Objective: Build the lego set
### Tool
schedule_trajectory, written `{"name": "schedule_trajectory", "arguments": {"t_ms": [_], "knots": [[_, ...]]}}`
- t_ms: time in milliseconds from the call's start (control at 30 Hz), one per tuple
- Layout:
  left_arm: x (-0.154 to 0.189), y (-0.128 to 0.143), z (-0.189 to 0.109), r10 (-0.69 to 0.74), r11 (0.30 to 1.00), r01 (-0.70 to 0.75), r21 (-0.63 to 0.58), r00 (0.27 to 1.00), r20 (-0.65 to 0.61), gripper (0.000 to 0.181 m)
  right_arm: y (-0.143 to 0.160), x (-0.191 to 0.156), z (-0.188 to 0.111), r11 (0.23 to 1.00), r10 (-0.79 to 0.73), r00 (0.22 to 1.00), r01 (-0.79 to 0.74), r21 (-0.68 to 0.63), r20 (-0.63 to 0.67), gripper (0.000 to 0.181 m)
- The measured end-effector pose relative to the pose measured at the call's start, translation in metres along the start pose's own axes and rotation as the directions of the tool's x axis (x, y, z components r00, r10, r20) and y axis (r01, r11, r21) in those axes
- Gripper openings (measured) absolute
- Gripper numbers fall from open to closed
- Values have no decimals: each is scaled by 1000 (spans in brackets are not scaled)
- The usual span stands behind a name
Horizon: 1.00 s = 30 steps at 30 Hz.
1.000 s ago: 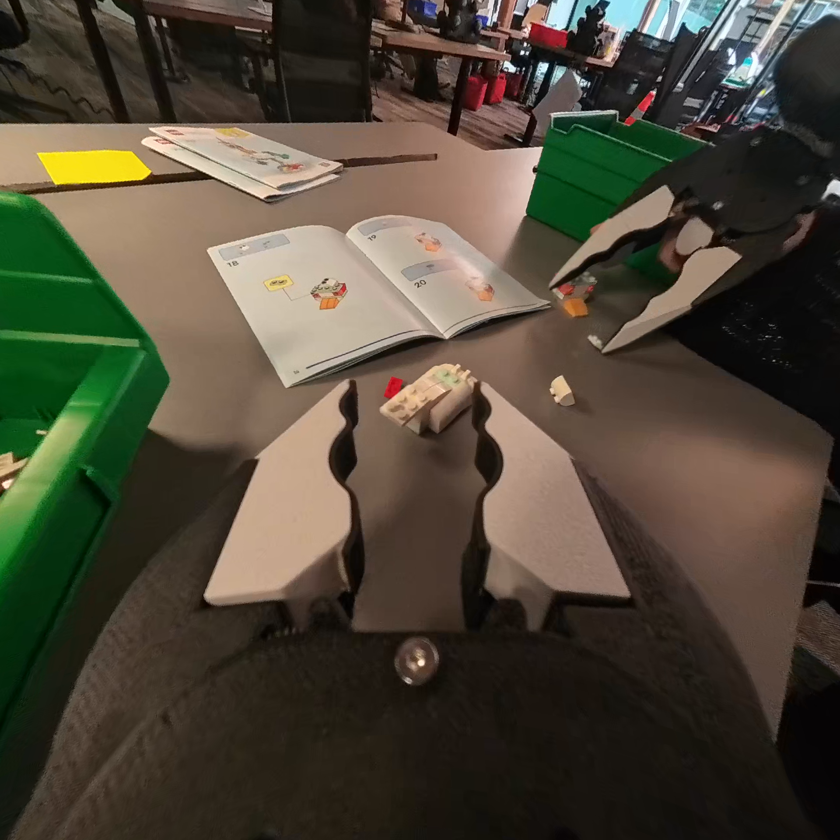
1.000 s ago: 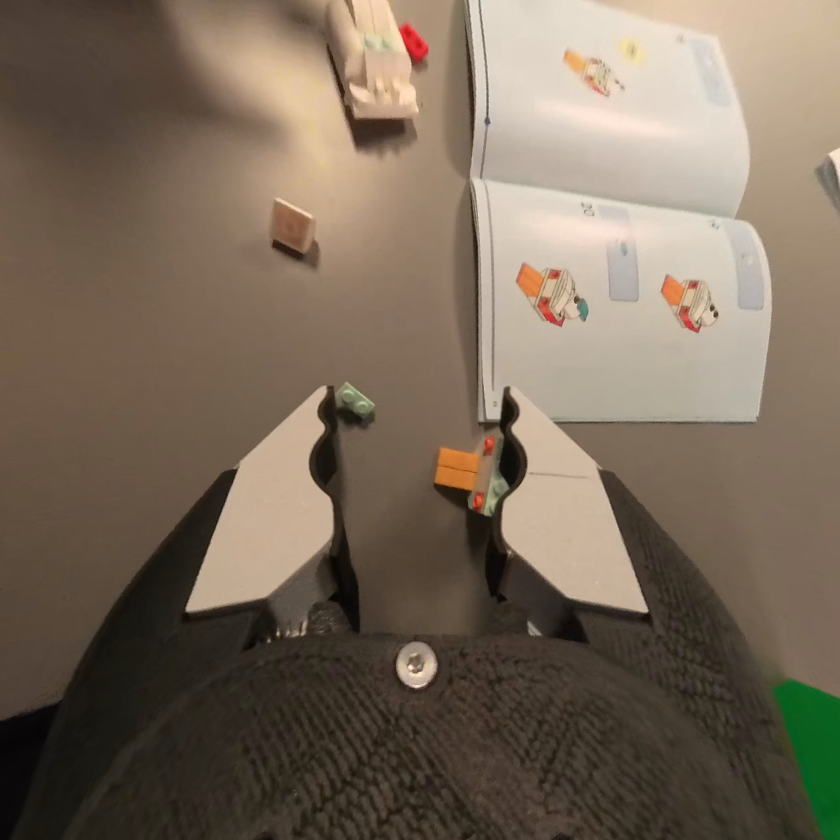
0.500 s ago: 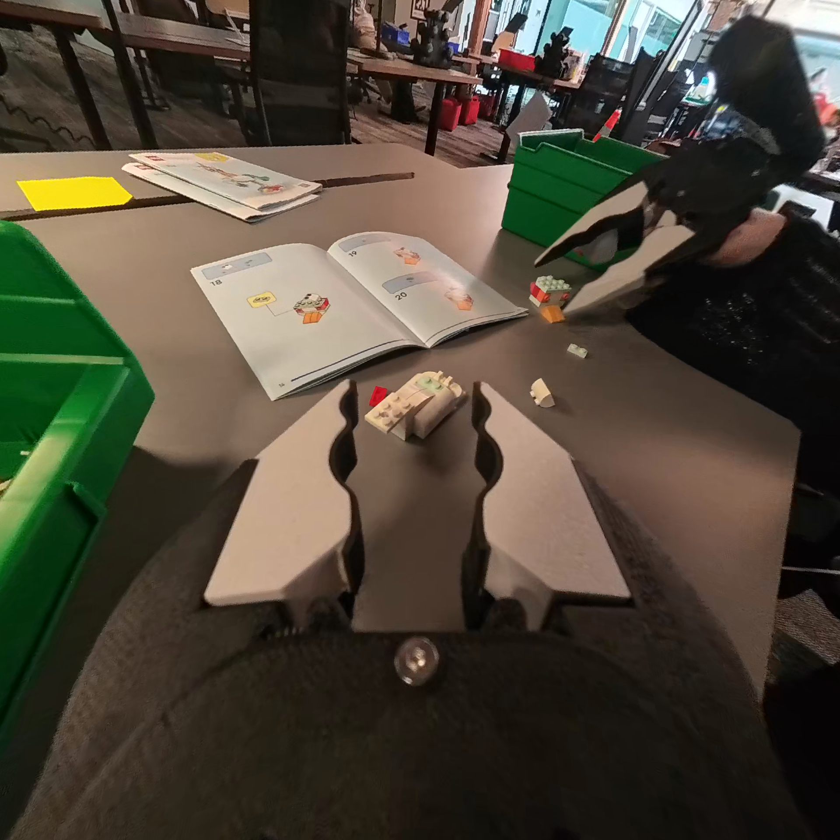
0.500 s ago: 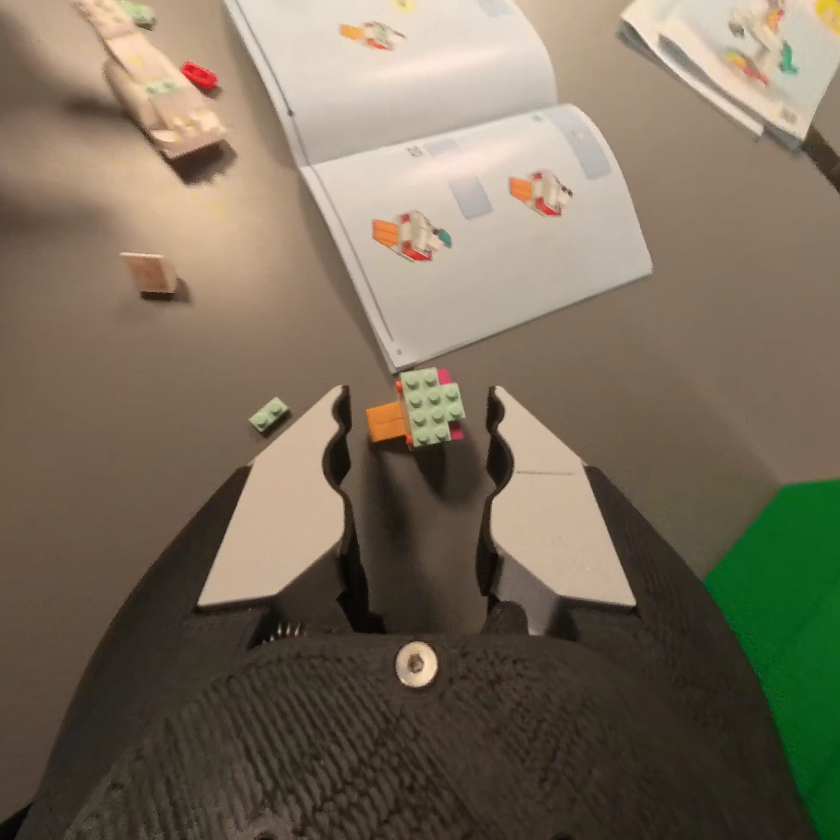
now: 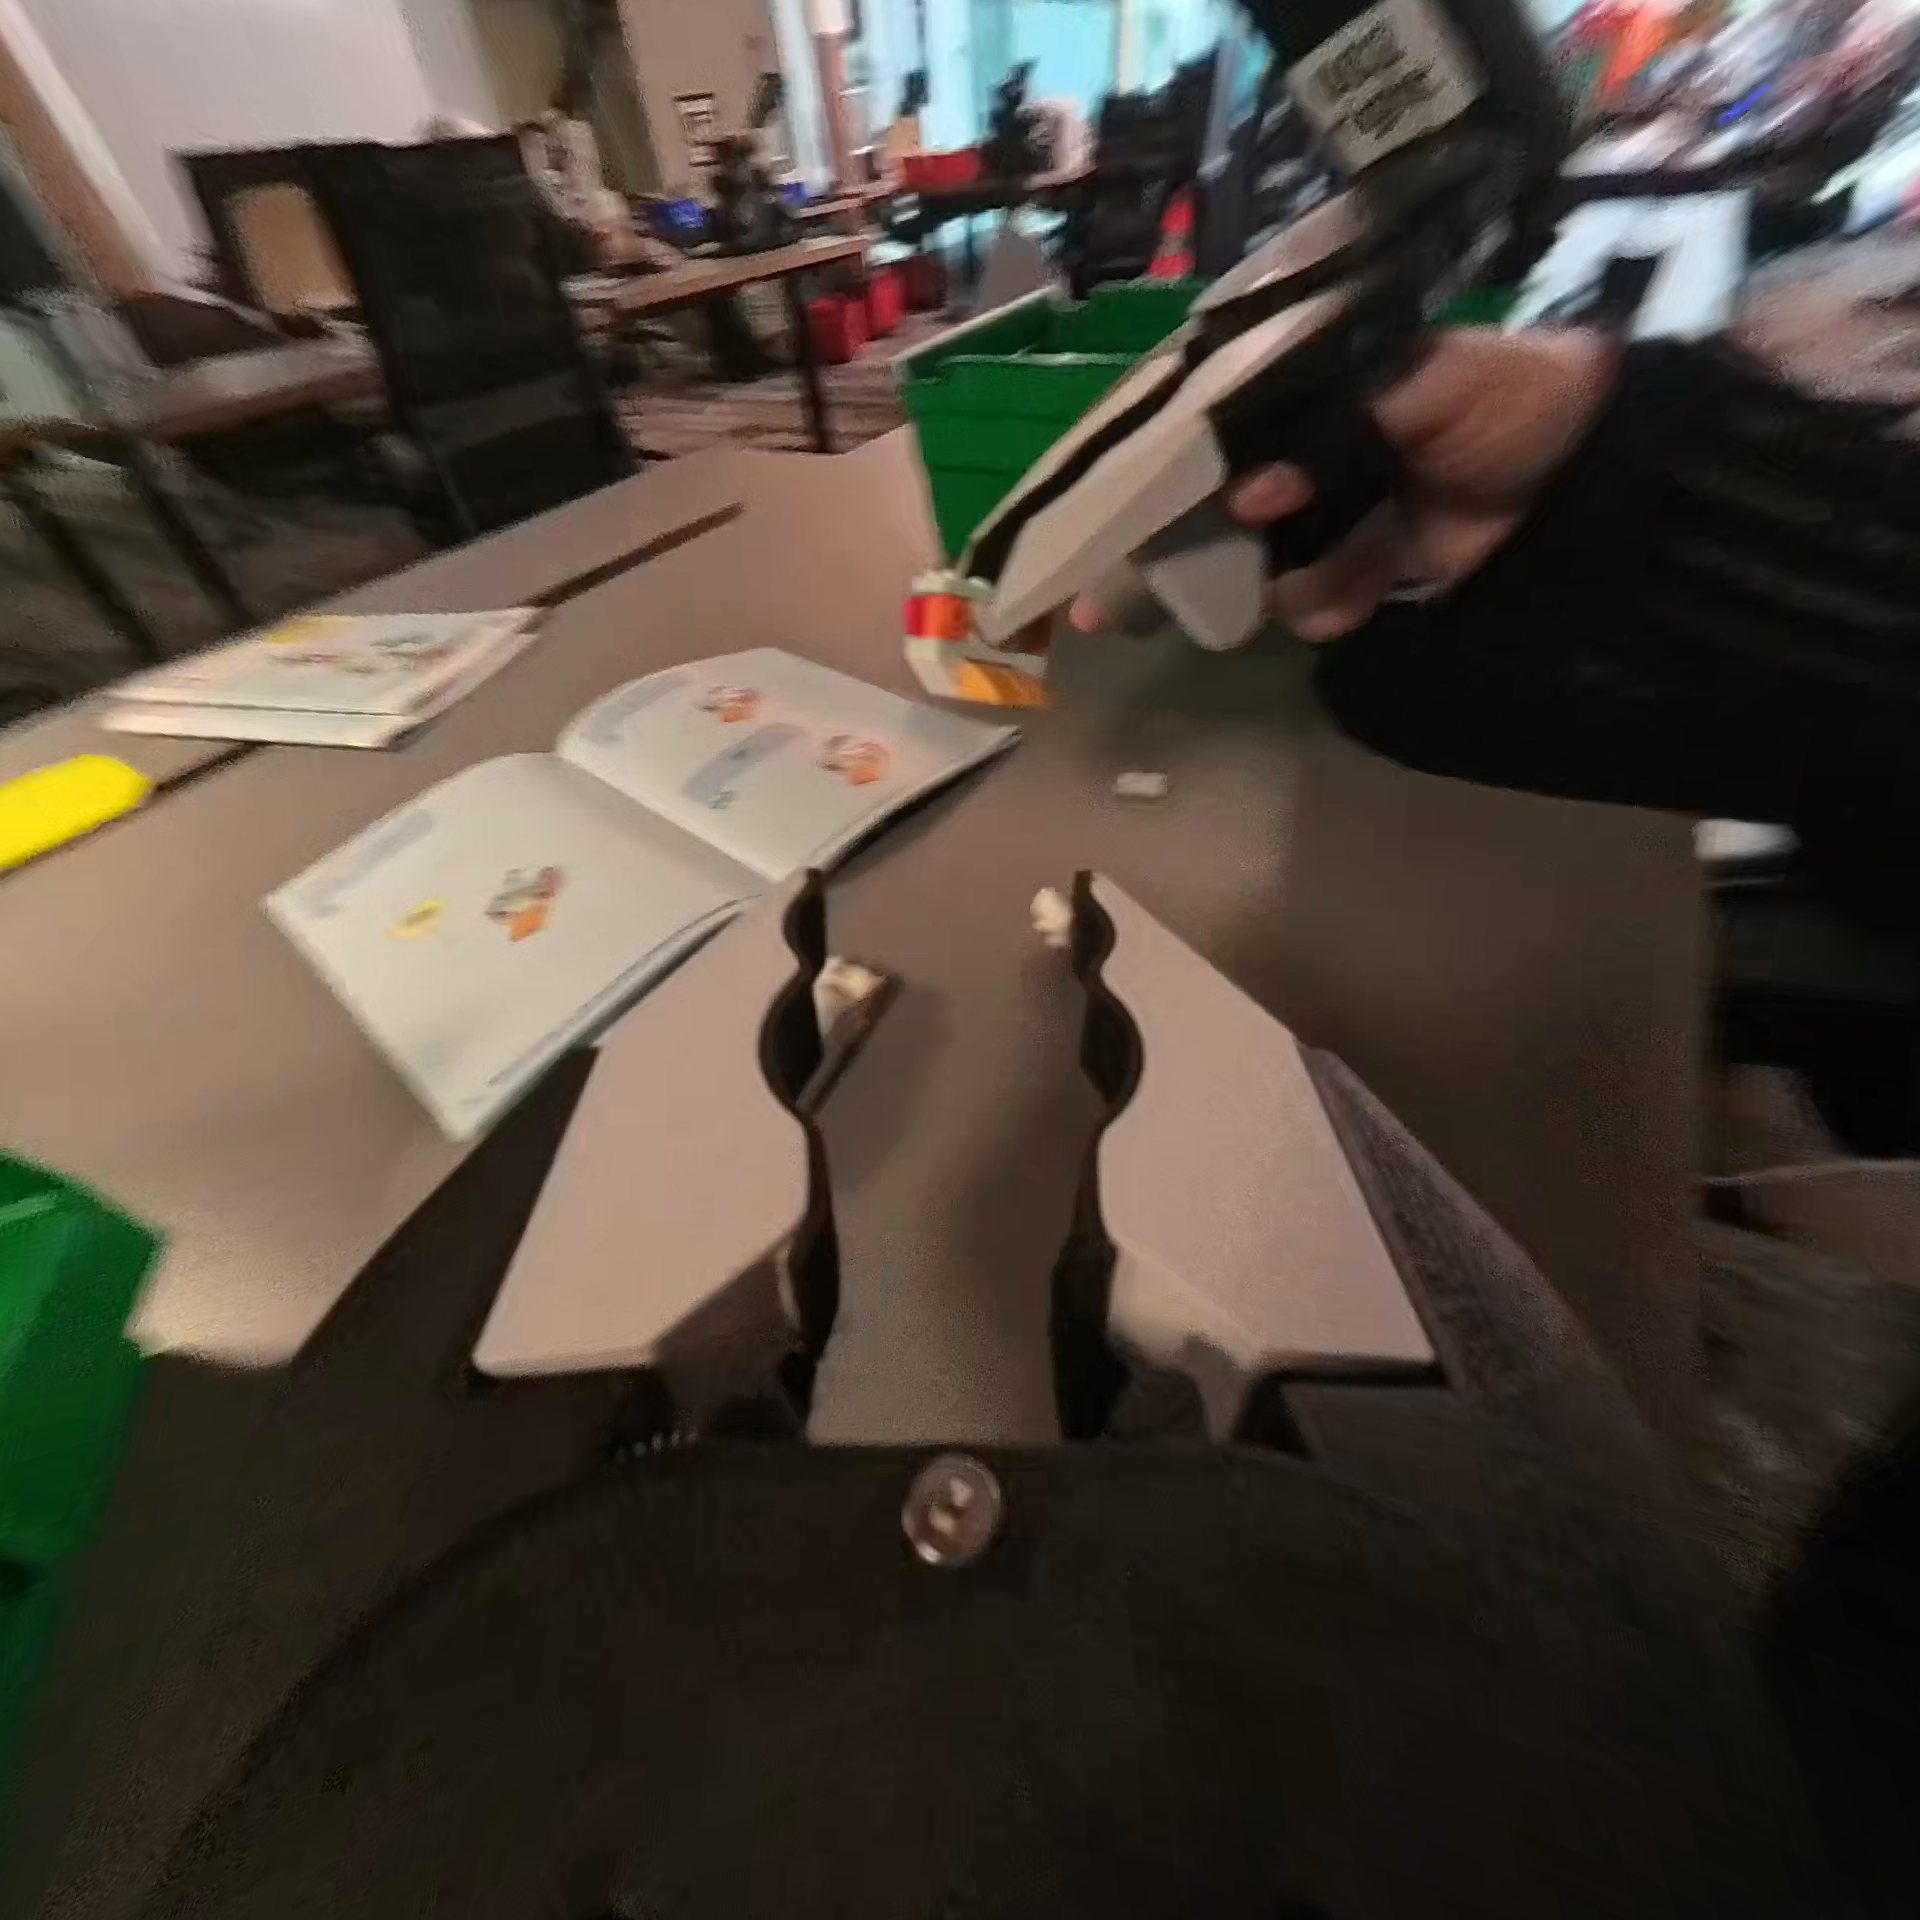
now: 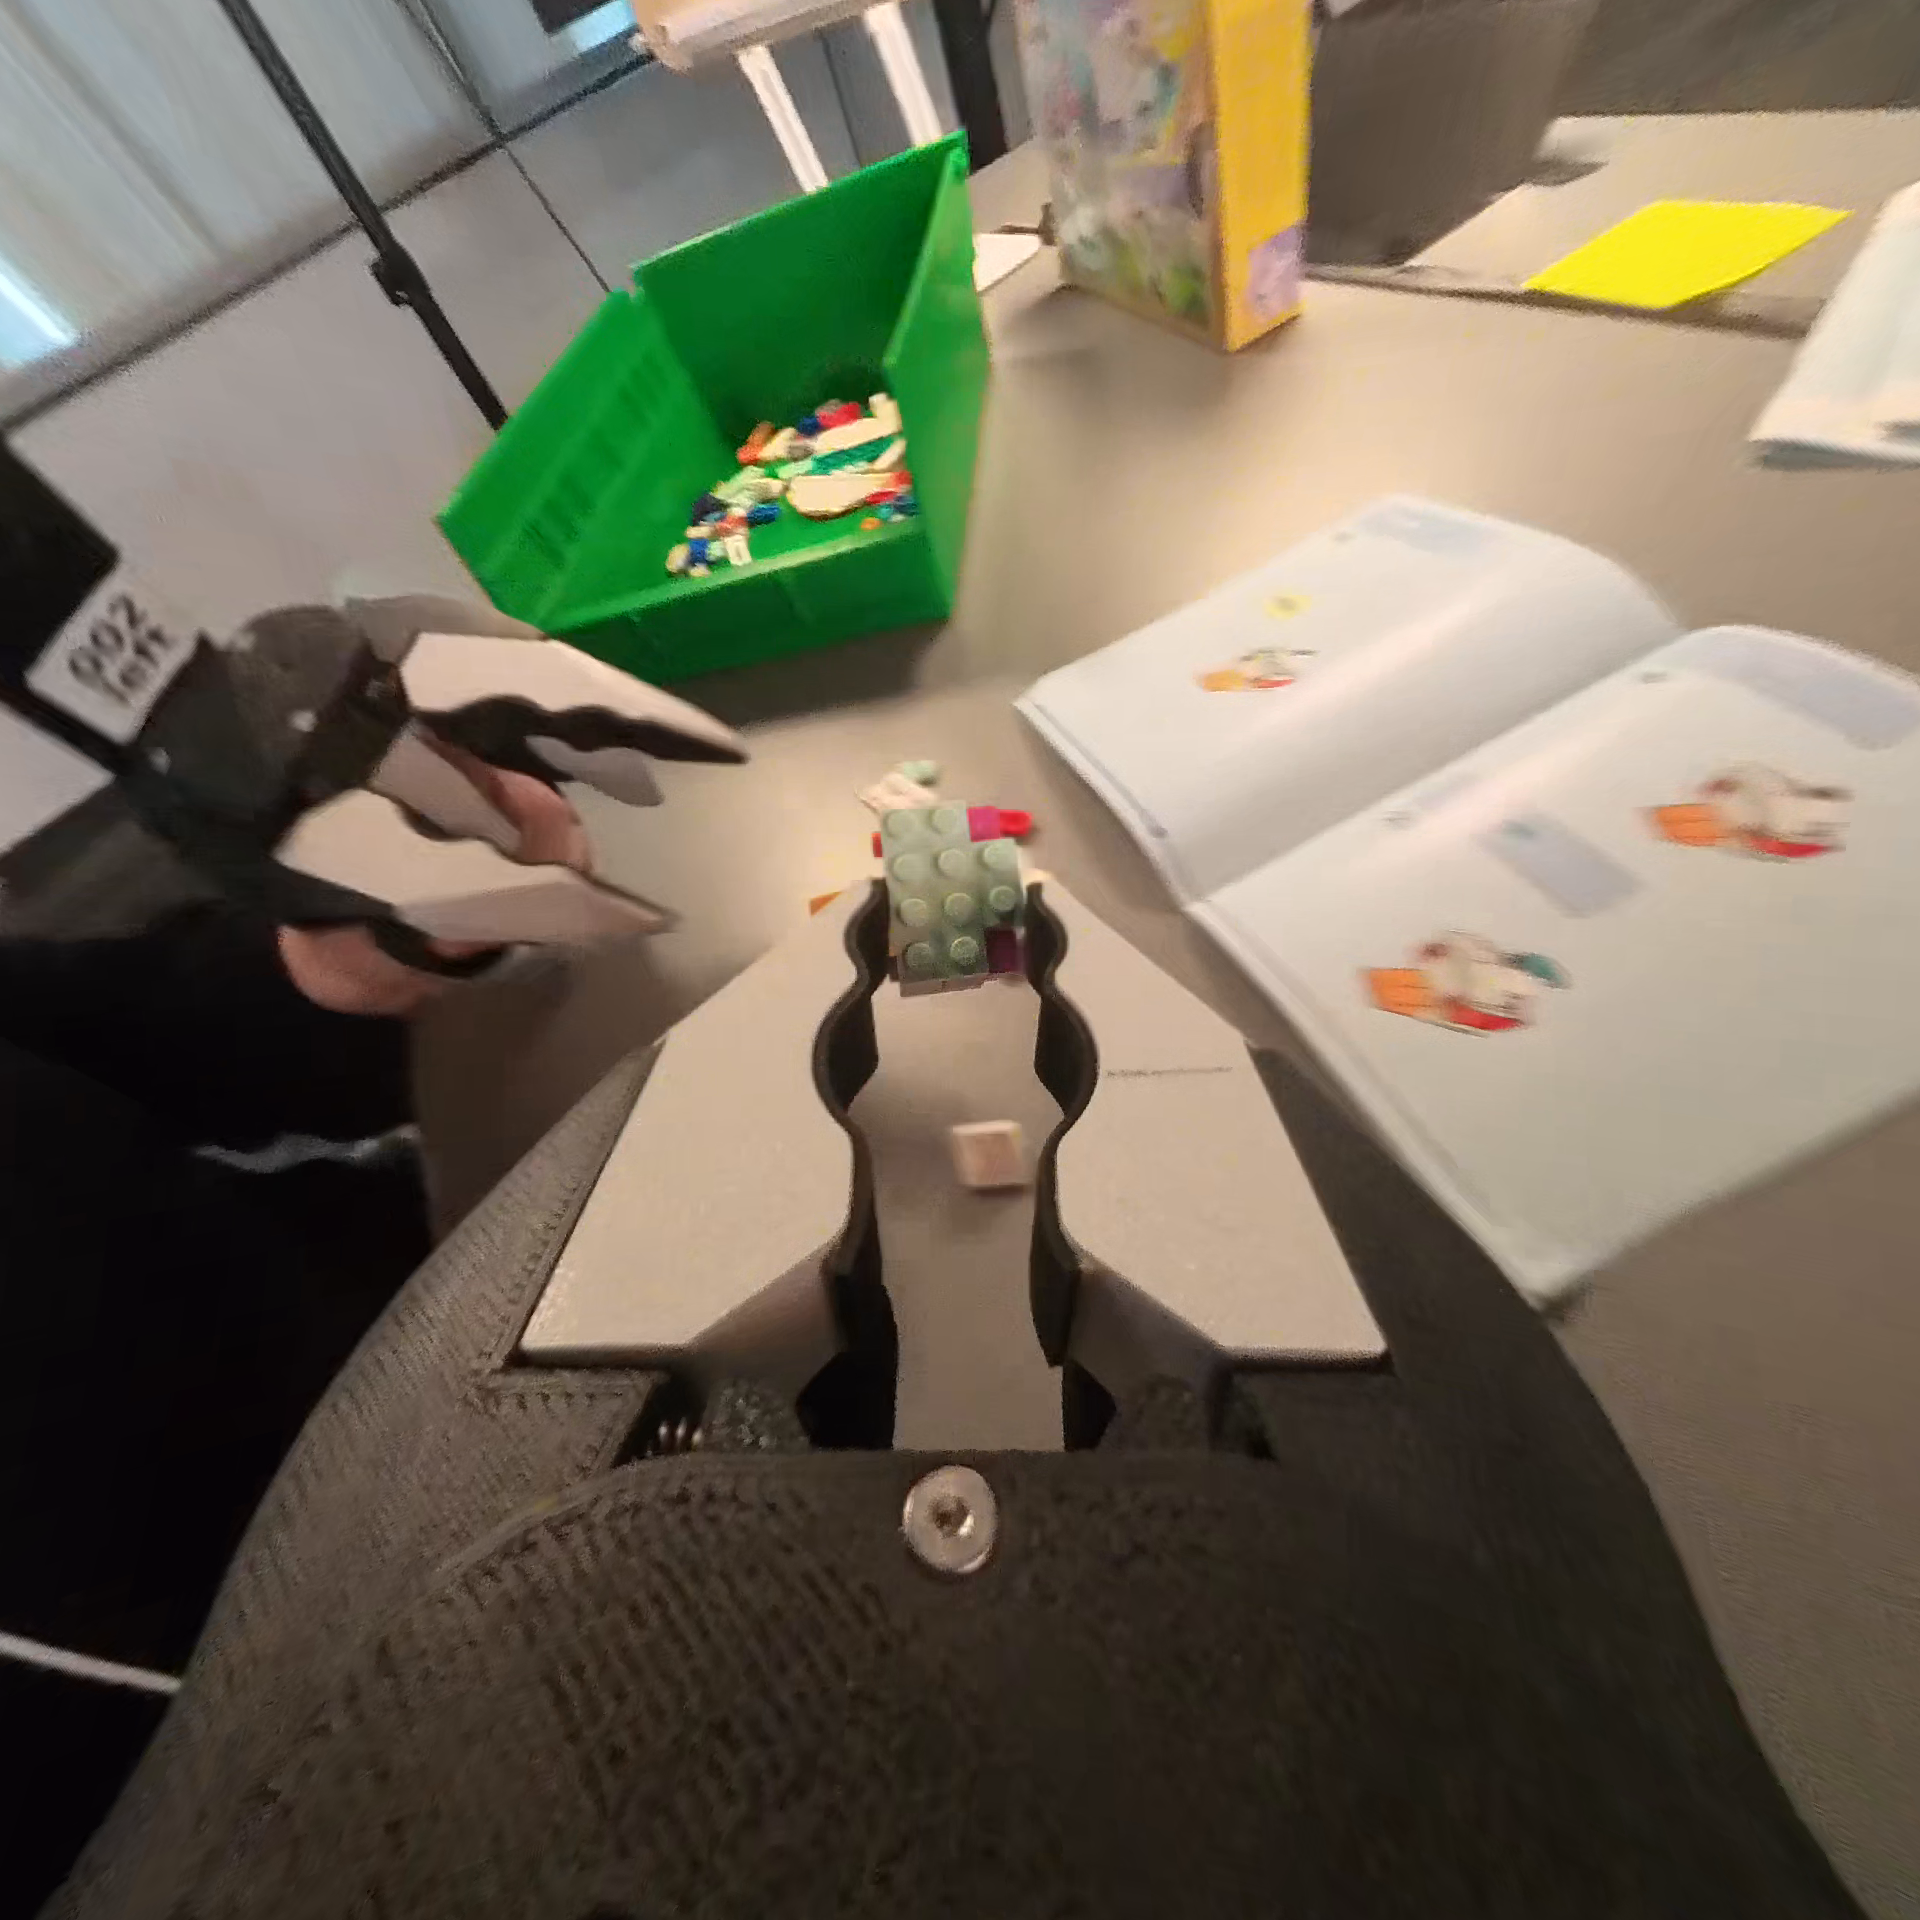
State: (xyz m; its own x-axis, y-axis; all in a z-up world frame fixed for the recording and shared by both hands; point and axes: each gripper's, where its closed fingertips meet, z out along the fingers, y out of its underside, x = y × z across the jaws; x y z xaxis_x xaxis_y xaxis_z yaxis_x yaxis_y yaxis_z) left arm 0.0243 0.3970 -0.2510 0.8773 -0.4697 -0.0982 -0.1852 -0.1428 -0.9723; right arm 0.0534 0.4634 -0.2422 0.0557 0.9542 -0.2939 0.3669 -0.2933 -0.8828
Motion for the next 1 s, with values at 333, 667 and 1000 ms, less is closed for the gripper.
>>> {"name": "schedule_trajectory", "arguments": {"t_ms": [333,667,1000], "knots": [[0,1,-4,354,935,-352,-51,906,230,44,4,-79,47,993,121,988,-121,-6,96,24],[-9,-14,-24,245,961,-271,63,930,273,35,-3,-47,11,994,-101,978,107,25,-183,44],[-27,-8,-40,-58,986,27,166,982,181,35,68,-3,-7,920,-272,954,218,-327,-127,34]]}}
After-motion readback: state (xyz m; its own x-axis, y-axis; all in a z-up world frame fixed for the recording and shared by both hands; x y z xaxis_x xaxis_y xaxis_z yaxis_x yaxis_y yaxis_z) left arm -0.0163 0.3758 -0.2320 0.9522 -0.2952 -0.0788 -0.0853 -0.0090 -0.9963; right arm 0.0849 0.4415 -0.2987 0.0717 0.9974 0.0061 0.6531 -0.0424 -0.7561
